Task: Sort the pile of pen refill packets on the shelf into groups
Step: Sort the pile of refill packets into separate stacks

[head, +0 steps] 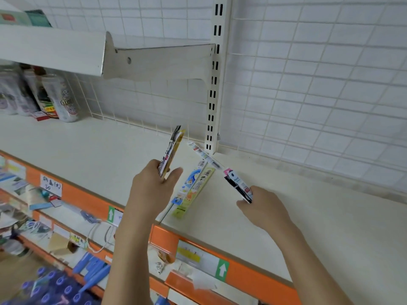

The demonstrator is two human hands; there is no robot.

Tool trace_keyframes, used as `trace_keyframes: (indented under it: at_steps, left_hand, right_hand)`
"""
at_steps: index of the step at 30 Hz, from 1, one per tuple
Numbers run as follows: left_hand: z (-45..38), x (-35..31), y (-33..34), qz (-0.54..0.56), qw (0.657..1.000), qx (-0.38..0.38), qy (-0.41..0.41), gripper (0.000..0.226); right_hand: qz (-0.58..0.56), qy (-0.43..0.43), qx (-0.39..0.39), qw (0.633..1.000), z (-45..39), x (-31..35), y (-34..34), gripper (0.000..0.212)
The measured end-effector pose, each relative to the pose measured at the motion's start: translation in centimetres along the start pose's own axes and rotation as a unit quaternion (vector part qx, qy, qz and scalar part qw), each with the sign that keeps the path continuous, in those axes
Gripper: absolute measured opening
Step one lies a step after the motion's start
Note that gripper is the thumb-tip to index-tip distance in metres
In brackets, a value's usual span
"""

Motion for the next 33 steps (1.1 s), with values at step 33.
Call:
trace_keyframes:
  at_steps: [33]
  left_hand:
    - [-3.4, 2.2, 7.6, -0.091, 0.979, 0.147, -0.109, 0.021]
  right_hand:
    - [-0.201, 0.104, -0.02, 0.974, -3.1, -1.8, -4.6, 0.018]
Point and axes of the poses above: each hand's wrist, its own z-axis away from the middle knuckle, its own y-axis out of the palm, x = y × z, the point moved 4 cm from there along -z, towards the middle knuckle, and after that the axes turned 10 degrees about -x, right-handed, at the moved point
